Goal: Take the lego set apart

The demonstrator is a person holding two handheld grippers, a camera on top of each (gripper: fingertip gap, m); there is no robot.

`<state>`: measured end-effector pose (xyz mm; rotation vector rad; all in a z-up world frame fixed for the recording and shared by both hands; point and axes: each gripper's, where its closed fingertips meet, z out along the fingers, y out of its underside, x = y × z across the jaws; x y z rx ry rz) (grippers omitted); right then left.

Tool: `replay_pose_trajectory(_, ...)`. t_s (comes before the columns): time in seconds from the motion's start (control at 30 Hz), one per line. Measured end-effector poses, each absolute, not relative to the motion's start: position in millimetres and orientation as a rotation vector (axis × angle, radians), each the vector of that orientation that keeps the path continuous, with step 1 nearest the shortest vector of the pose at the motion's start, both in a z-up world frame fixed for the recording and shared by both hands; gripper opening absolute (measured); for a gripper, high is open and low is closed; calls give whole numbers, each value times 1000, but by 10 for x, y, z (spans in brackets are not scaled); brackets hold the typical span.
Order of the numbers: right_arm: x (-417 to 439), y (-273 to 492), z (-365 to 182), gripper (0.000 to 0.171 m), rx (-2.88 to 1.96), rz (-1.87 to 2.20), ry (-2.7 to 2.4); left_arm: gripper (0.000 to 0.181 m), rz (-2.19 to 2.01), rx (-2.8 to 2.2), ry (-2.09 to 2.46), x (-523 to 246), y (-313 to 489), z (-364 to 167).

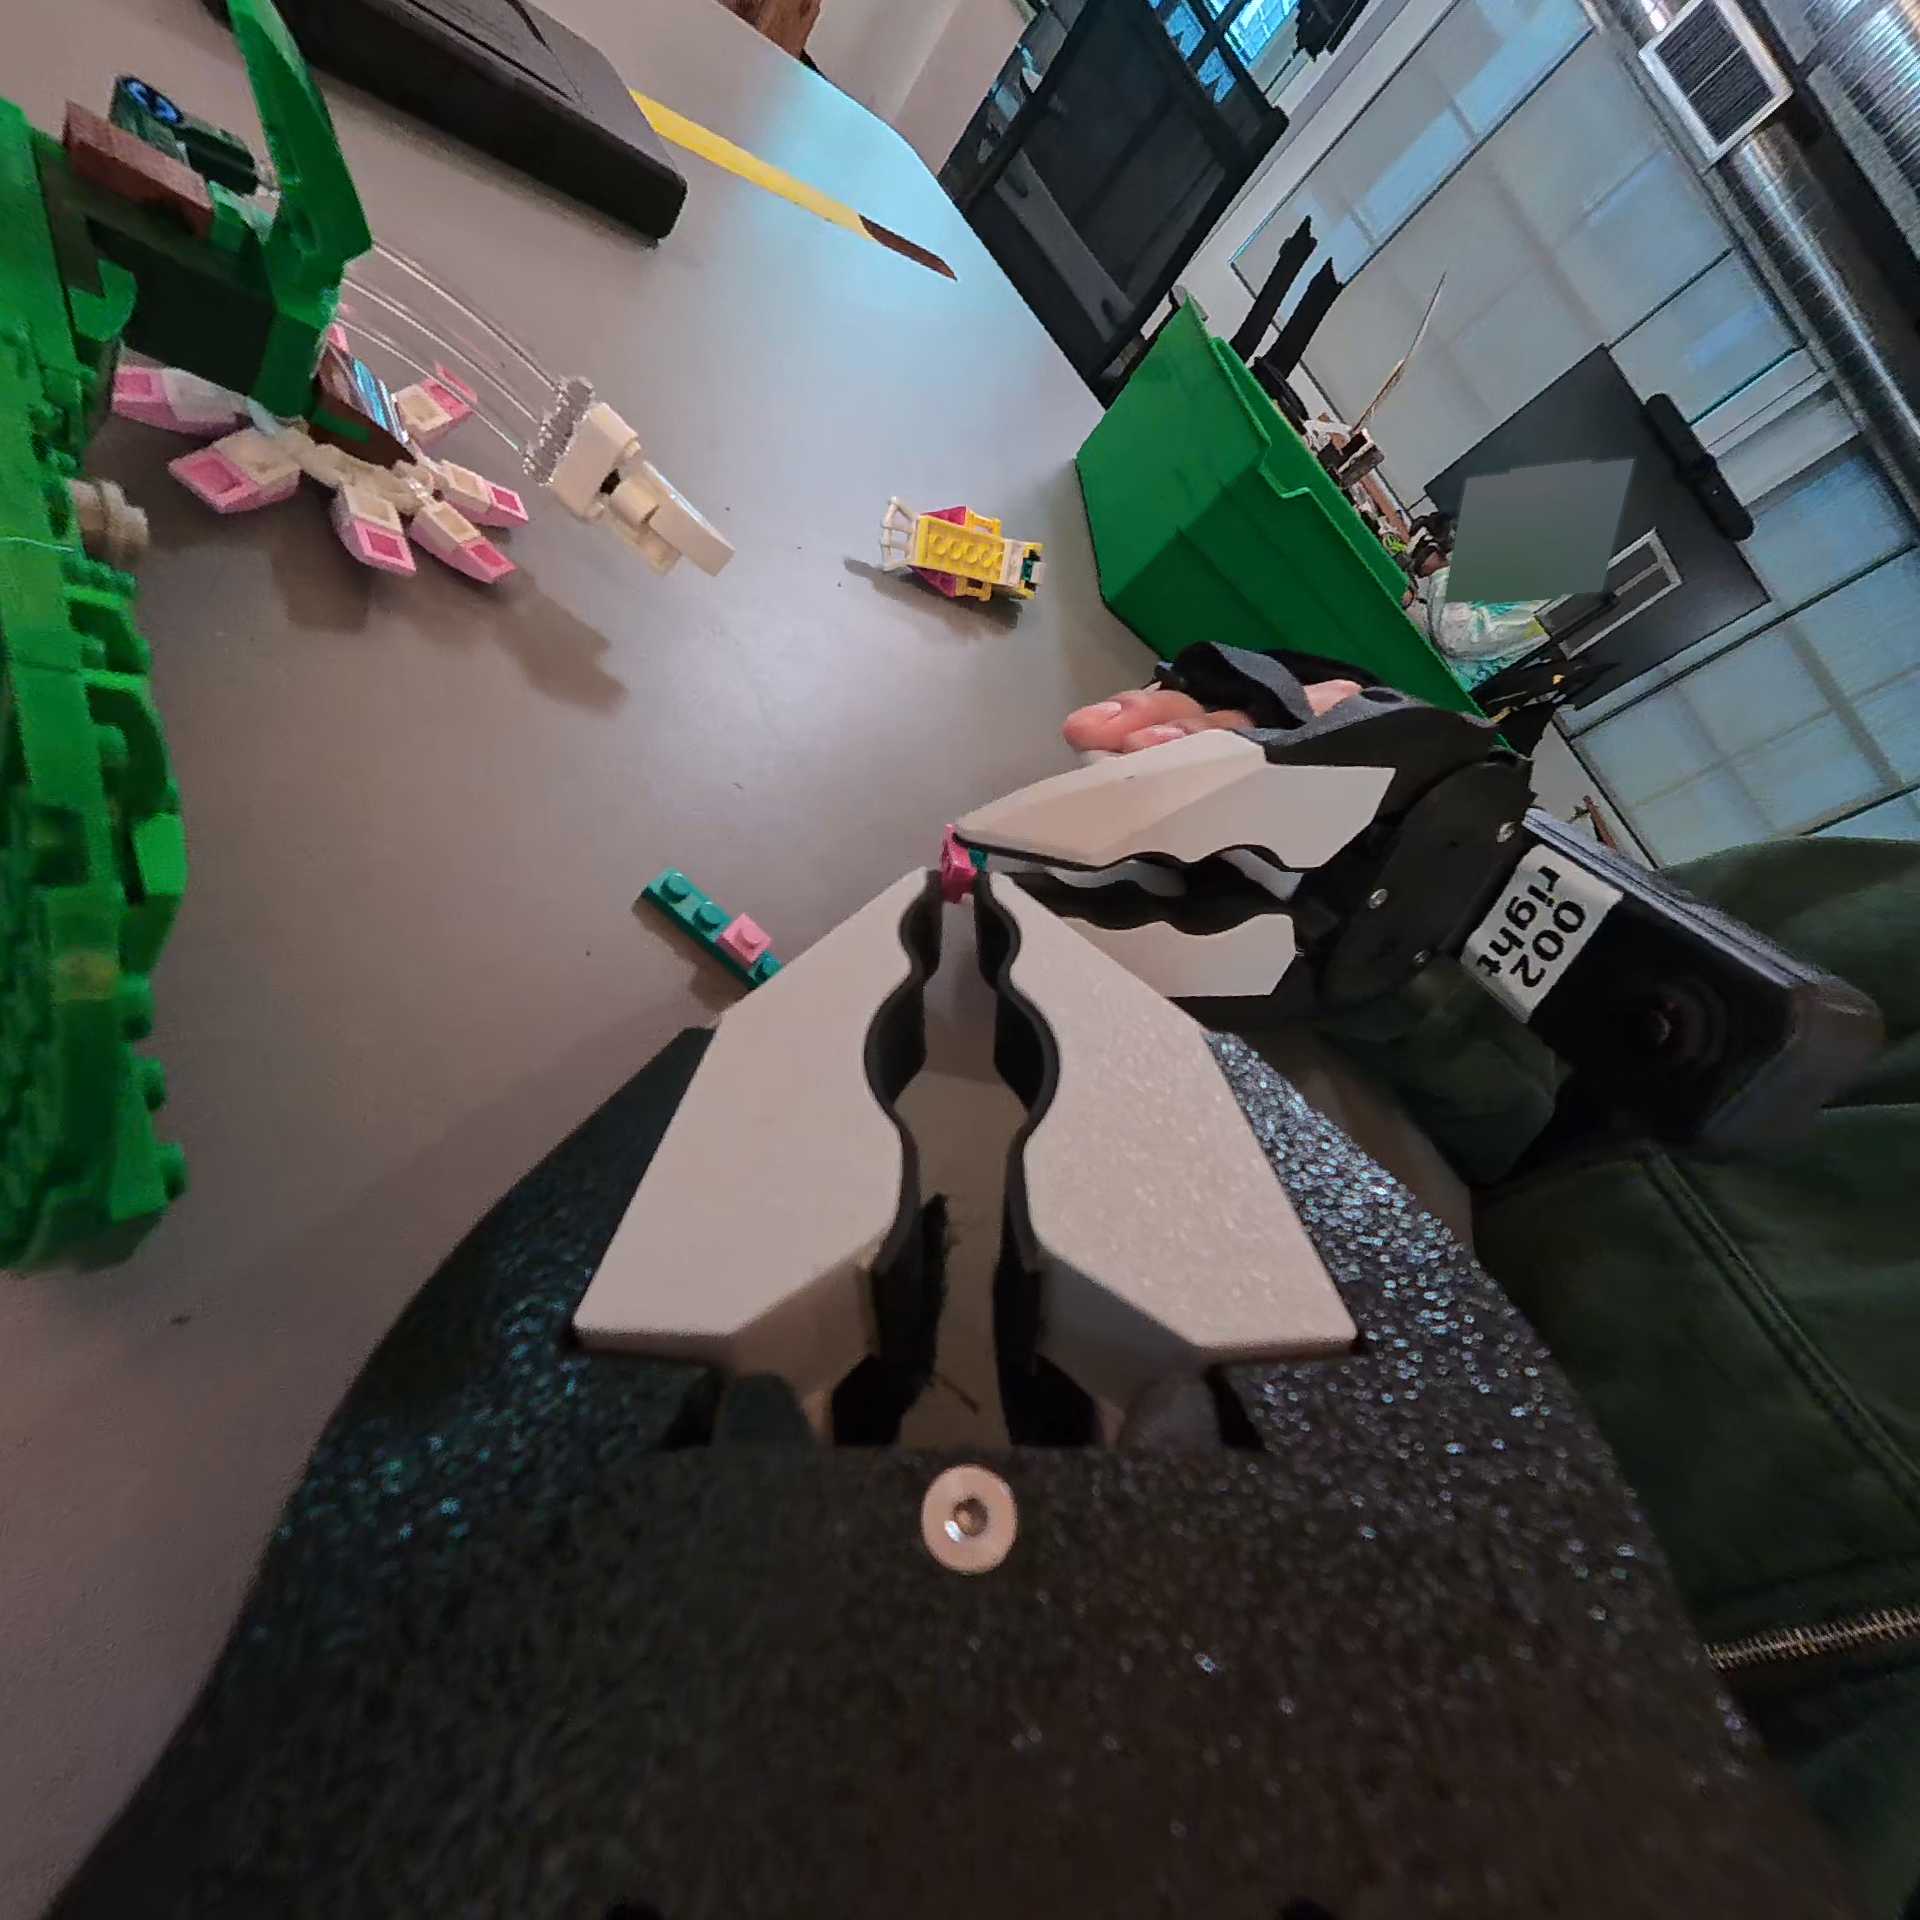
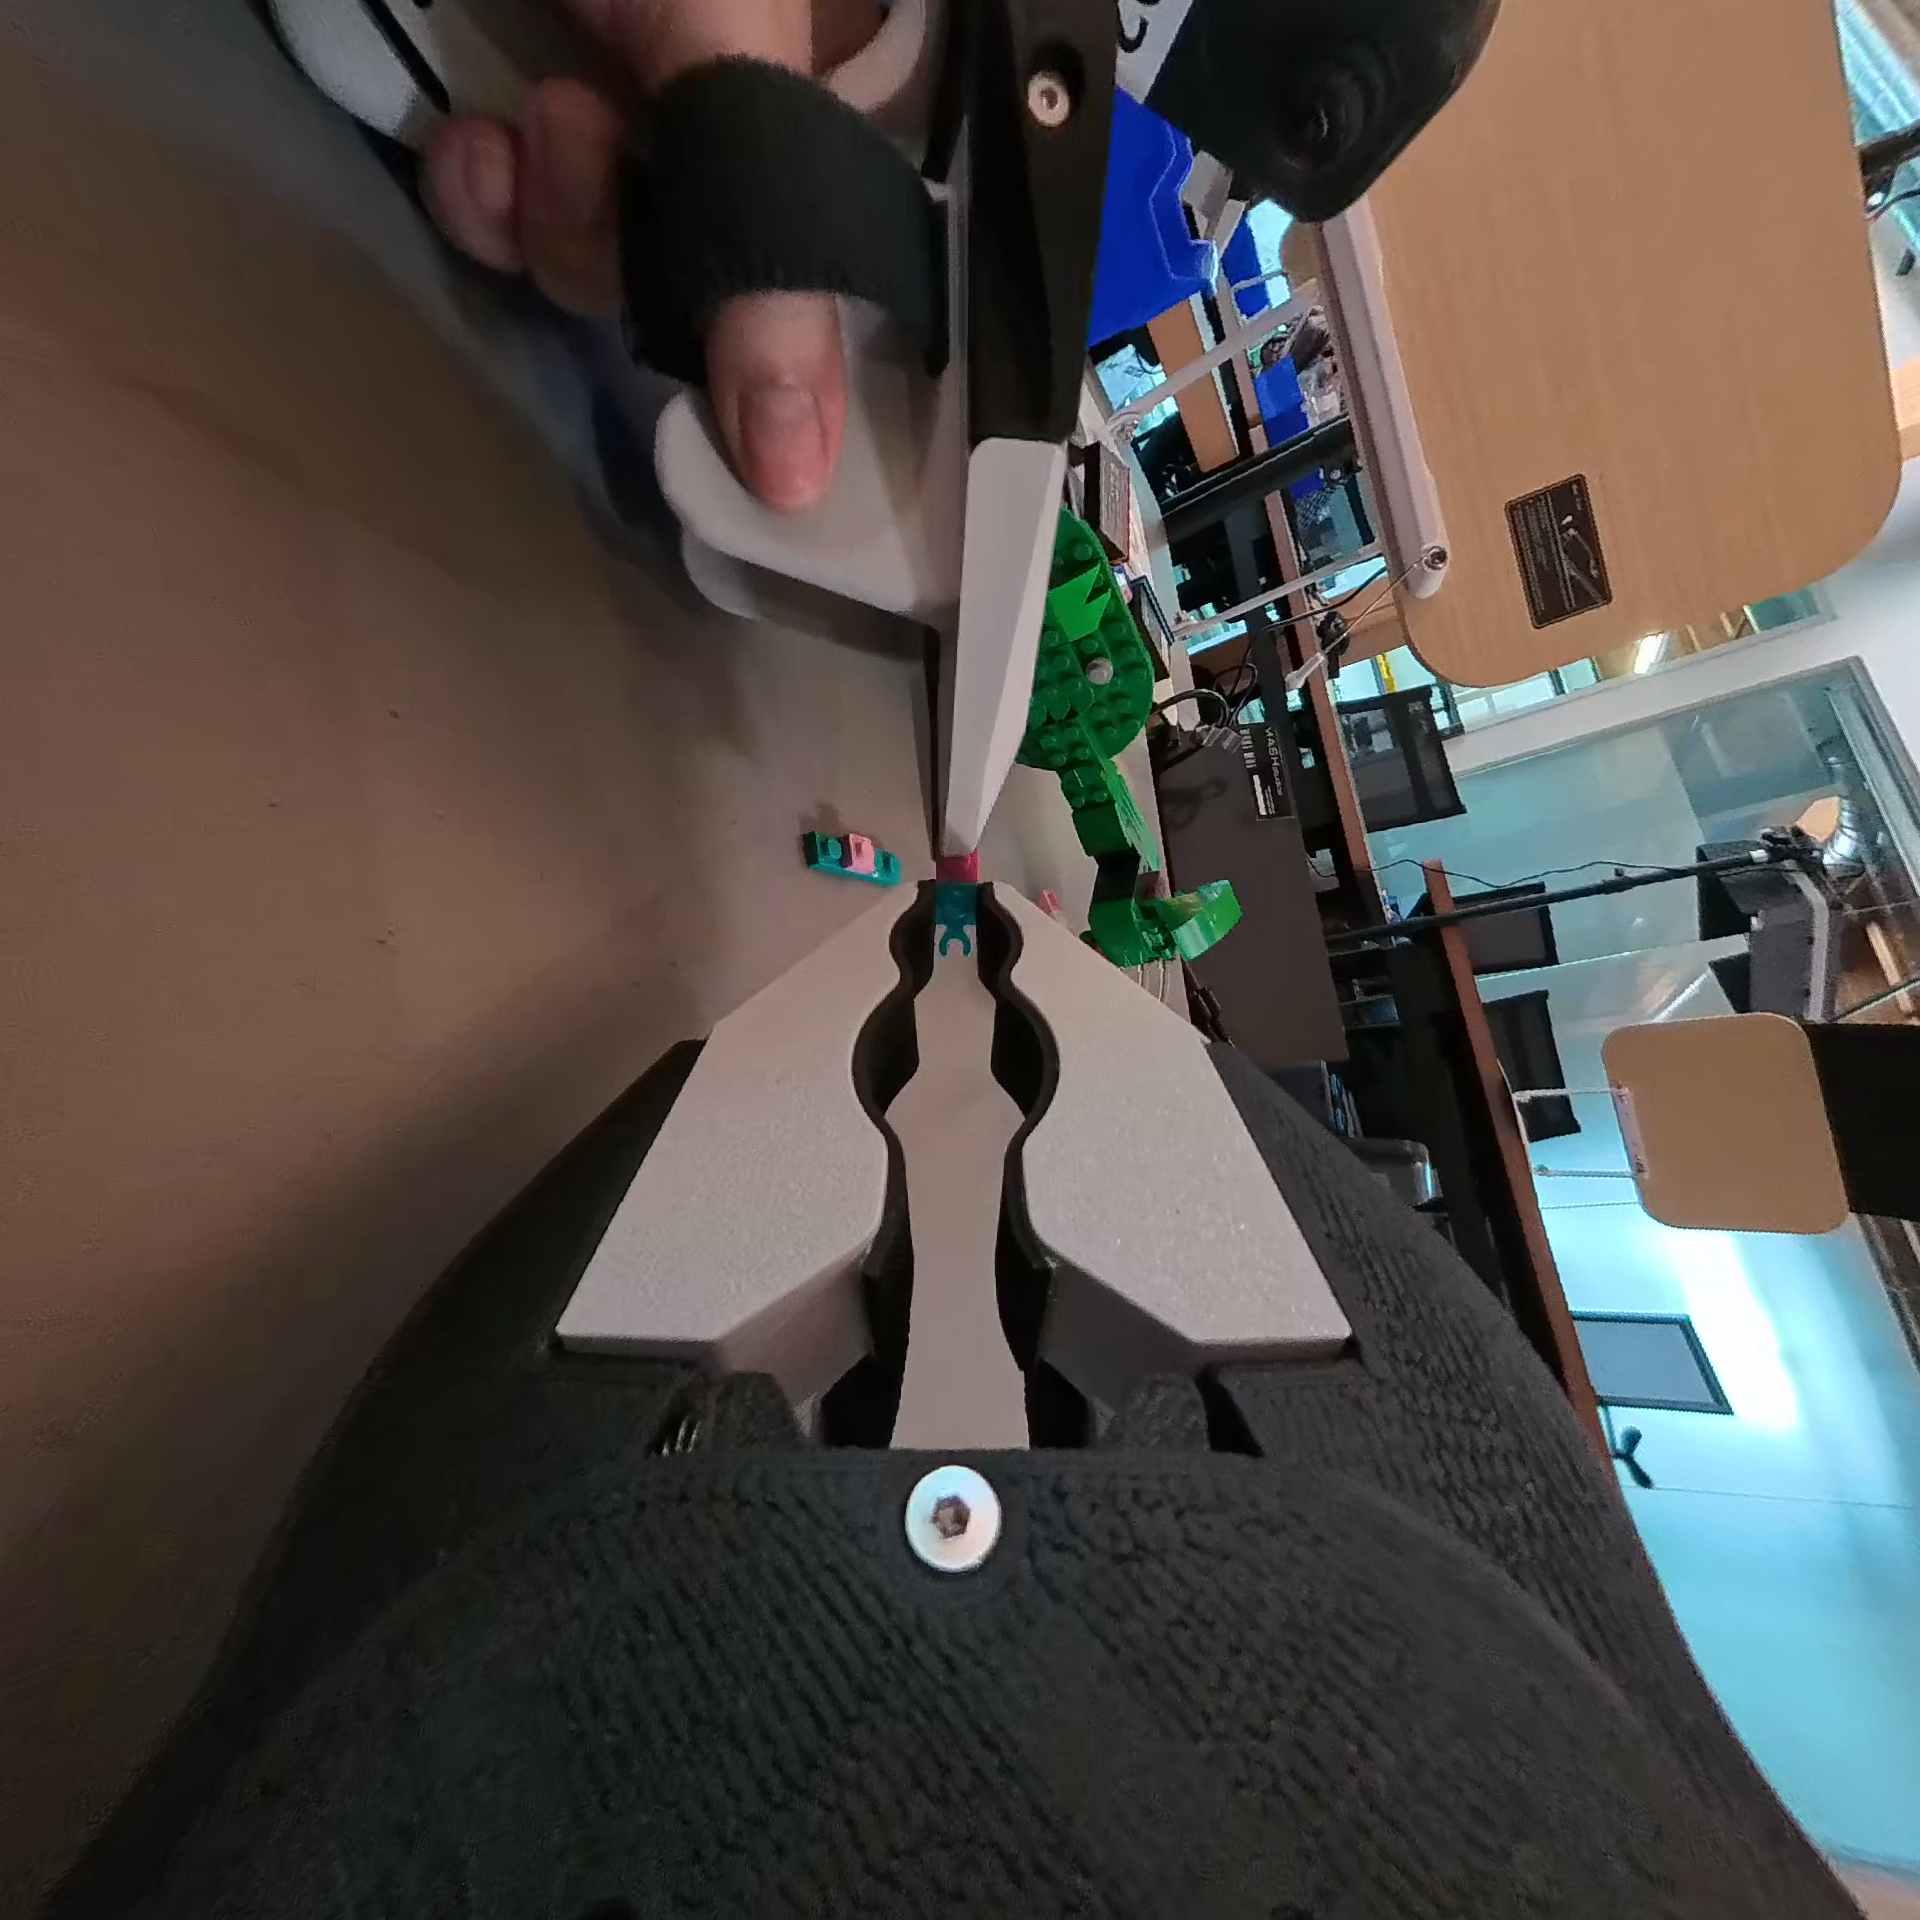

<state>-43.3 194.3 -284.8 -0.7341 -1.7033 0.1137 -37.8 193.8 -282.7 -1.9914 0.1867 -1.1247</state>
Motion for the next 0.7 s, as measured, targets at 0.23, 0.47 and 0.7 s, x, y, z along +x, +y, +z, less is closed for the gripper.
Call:
replay_pose_trajectory(0.23, -434, 1898, -2866, 5, -720, 122, -1718, 3, -1156, -1978, 177, -365, 1940, -2810)
replay_pose_trajectory(0.47, -407, 1873, -2880, 5, -704, 102, -1722, 2, -953, -2010, 266, -328, 1943, -2858)
replay_pose_trajectory(0.7, -352, 1831, -2845, 4, -592, 10, -1683, 2, -938, -1968, 288, -289, 1916, -2798)
